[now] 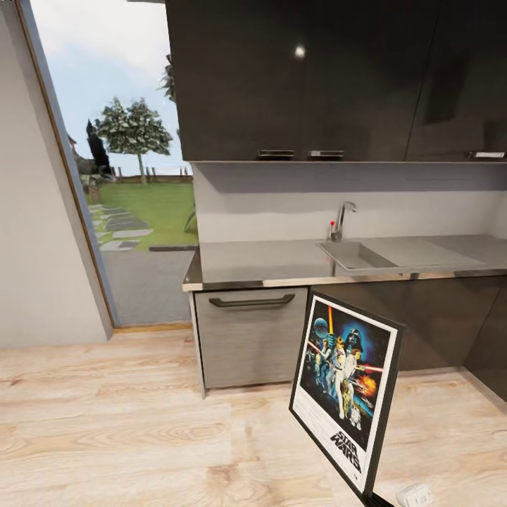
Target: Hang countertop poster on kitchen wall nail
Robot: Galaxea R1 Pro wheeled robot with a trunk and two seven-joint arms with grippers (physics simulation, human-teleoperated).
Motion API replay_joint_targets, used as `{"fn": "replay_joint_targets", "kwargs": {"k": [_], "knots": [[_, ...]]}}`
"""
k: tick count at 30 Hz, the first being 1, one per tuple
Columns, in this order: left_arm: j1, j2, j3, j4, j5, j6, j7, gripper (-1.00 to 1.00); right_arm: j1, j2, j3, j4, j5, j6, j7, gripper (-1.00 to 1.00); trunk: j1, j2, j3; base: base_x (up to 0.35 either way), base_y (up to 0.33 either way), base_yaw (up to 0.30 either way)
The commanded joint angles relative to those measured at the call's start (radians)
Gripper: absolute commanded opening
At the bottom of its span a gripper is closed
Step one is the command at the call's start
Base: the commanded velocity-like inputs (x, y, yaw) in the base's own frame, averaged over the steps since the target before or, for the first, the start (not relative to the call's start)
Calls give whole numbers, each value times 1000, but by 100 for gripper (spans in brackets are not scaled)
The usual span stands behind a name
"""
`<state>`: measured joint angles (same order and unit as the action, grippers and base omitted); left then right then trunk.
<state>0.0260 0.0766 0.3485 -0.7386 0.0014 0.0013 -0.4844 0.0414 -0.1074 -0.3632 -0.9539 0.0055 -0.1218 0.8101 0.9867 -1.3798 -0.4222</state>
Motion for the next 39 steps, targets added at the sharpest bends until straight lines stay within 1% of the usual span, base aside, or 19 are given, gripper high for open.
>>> {"fn": "replay_joint_targets", "kwargs": {"k": [1,8,39], "knots": [[0,-1,4,-1,0,0,-5,100,0,0,-2,0,-1,-2,4,-100,-4,7,3,0,0,0],[0,0,4,-1,-1,0,-5,100,0,0,-1,0,-1,-2,4,-100,-31,56,18,0,0,0],[0,-1,8,-1,-1,2,-5,100,0,0,-1,0,-1,-2,4,-100,-150,273,65,0,0,0]]}}
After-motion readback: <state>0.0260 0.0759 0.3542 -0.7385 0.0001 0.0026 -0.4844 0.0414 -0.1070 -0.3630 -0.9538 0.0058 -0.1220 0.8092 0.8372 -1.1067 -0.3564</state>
